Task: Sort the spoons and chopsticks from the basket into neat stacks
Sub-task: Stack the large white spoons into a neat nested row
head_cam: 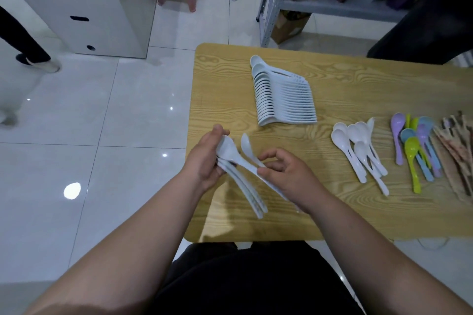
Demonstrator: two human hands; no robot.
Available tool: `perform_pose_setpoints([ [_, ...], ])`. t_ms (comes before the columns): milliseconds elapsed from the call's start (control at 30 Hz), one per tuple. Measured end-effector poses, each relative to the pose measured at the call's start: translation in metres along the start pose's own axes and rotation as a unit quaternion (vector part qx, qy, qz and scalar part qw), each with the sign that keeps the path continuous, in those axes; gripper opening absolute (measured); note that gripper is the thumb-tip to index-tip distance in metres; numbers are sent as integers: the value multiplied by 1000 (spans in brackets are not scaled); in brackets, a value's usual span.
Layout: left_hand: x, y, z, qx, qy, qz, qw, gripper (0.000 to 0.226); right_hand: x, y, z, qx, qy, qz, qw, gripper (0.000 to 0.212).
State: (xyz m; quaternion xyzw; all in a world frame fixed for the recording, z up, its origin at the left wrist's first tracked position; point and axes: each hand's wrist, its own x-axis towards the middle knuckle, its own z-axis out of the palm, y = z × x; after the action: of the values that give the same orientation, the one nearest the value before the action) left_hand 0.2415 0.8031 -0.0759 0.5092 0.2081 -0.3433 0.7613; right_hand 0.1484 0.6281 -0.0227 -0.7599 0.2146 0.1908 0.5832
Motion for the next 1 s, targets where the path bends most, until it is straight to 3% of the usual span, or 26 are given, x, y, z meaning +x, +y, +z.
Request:
perform_pose_setpoints([
  [133,-6,5,18,-20,-7,22,1000,23,-8,-1,-7,8,-23,-3,1000,17],
  [267,-9,6,38,-8,7,22,1000,11,-11,0,-21,-40,6,-40,998,15],
  [433,-7,-8,72,55,13,12,998,28,-8,6,-44,-40,51,-77,995,16],
  [600,-8,-30,122,12,12,10,1000,52,-6,24,-81,-60,36,-50,996,18],
  [700,-5,-41,151,-6,27,16,999,31,-3,40,-104,-31,27,-56,998,22],
  [767,-1,-47,166,-19,43,20,999,21,0,49,-123,-1,-13,-52,999,24],
  [833,3,-50,178,-40,71,18,996,18,1,56,-143,96,-101,-22,990,29],
  [933,11,-56,189,-79,92,25,992,17,2,73,-172,249,-253,83,931,42],
  [1000,14,-61,193,-106,104,28,988,16,3,86,-182,299,-293,151,895,42],
])
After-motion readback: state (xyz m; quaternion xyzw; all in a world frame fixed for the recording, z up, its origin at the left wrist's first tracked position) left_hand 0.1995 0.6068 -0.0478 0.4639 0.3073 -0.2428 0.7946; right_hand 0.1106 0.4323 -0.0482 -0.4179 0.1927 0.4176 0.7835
